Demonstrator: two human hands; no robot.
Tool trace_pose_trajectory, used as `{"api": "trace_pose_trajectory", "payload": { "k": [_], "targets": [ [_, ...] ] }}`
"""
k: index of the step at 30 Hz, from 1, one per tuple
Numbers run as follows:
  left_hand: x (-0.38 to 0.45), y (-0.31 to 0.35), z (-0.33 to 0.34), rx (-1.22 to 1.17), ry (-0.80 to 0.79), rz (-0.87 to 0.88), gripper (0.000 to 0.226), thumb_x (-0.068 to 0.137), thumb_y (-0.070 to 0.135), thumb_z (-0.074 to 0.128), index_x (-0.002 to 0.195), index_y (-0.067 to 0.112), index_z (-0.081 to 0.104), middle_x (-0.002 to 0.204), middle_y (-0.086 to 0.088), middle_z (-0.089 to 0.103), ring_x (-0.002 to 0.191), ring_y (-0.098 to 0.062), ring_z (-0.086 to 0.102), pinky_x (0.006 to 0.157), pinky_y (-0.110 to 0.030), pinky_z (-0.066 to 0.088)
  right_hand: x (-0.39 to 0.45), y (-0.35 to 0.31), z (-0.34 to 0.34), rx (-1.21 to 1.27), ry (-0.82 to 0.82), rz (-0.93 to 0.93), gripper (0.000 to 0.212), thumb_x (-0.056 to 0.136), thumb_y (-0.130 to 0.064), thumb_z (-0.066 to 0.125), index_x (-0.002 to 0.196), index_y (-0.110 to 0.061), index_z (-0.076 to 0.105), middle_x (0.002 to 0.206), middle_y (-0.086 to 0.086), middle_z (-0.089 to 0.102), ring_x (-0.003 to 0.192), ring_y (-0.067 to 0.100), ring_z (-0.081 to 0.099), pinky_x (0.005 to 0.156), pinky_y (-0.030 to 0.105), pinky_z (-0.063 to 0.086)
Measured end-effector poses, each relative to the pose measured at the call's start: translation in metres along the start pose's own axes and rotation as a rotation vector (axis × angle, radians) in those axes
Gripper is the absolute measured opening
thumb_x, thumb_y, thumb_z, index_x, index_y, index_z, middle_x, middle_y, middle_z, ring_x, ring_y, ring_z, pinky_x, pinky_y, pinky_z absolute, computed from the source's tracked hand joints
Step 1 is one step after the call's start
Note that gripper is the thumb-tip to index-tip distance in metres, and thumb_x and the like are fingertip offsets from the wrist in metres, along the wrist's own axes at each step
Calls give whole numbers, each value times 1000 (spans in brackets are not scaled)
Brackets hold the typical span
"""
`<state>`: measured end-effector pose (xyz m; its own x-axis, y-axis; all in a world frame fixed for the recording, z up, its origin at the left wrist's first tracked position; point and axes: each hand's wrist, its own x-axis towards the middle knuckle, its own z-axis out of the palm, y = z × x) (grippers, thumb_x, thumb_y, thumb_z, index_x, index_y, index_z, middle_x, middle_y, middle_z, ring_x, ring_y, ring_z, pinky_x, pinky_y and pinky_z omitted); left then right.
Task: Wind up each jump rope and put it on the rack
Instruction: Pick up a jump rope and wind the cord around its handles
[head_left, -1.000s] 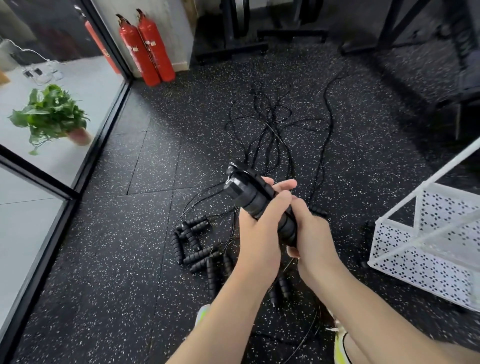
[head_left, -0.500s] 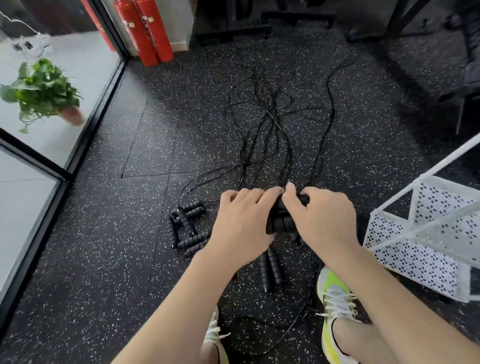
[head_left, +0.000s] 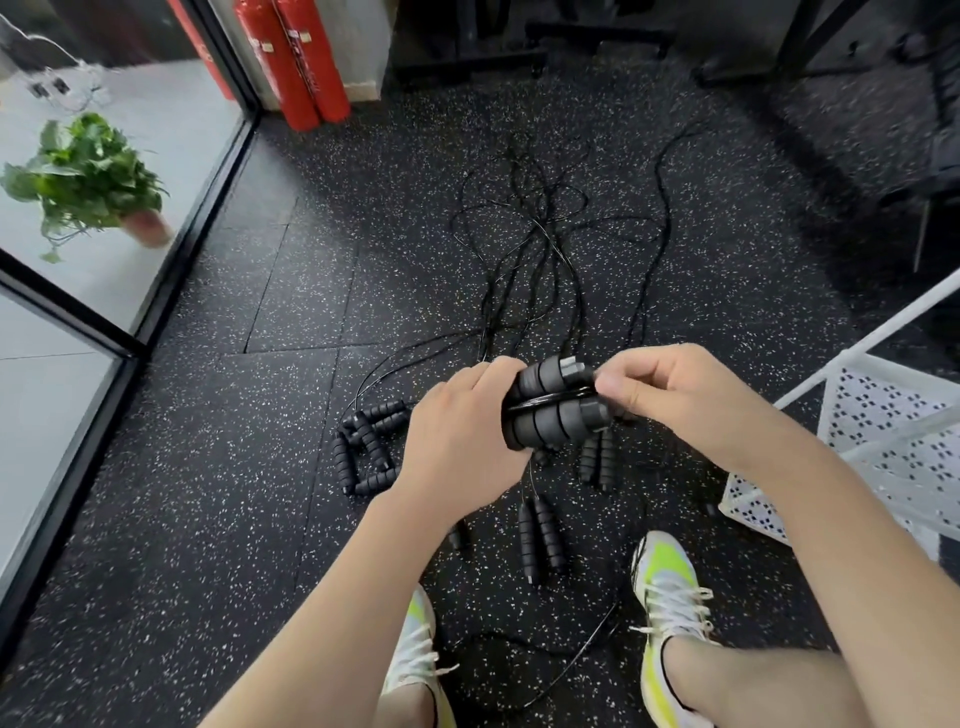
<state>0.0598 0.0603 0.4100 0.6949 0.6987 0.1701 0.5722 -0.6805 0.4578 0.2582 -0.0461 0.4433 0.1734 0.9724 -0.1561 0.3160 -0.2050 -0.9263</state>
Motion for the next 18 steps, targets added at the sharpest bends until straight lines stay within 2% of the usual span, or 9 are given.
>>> {"api": "trace_pose_trajectory", "payload": {
  "k": [3, 8, 10, 12, 14, 16, 18],
  "targets": [
    [-1, 9, -3, -151, -48, -94, 41, 78, 28, 73, 113, 34, 52, 99, 16, 61, 90, -16, 57, 74, -34, 43, 3, 8, 9, 210, 43, -63, 22, 92, -34, 57, 78, -22, 69, 69, -18, 59, 65, -3, 49, 67, 11, 39],
    [-1, 14, -3, -279, -82, -194, 36, 77, 27, 71, 102, 39, 49, 89, 17, 61, 83, -7, 58, 73, -34, 47, 7, 17, 23, 424, 82, -107, 38, 87, -59, 68, 80, -23, 71, 79, 4, 57, 72, 13, 42, 68, 29, 34],
    [-1, 14, -2, -276, -77, -198, 35, 78, 25, 71, 98, 40, 46, 86, 17, 59, 82, -6, 56, 70, -33, 44, 6, 16, 26, 457, 96, -102, 39, 88, -58, 69, 83, -19, 70, 80, 6, 59, 72, 17, 45, 68, 30, 34],
    [0, 15, -2, -238, -69, -215, 32, 81, 25, 69, 101, 37, 48, 88, 16, 59, 82, -12, 56, 71, -34, 43, 4, 13, 26, 396, 143, -87, 31, 96, -44, 63, 87, -15, 69, 76, 8, 58, 70, 22, 44, 67, 30, 34],
    [3, 14, -2, -172, -37, -241, 29, 83, 25, 68, 103, 33, 48, 92, 14, 59, 84, -18, 56, 71, -35, 42, 2, 8, 28, 237, 201, -67, 23, 104, -28, 56, 92, -14, 69, 69, -2, 63, 63, 16, 49, 63, 24, 38],
    [5, 10, 0, -73, 13, -262, 28, 84, 24, 67, 102, 29, 45, 94, 12, 59, 83, -22, 55, 68, -35, 40, 0, 3, 36, 38, 254, -39, 23, 107, -24, 50, 96, -22, 69, 69, -10, 69, 55, 6, 53, 57, 15, 40],
    [6, 5, 3, 29, 37, -295, 31, 84, 23, 67, 100, 27, 41, 94, 9, 58, 80, -23, 51, 66, -35, 36, -2, 2, 49, -182, 257, 33, 25, 108, -25, 44, 92, -28, 64, 67, -15, 67, 49, 0, 53, 51, 13, 40]
  ]
}}
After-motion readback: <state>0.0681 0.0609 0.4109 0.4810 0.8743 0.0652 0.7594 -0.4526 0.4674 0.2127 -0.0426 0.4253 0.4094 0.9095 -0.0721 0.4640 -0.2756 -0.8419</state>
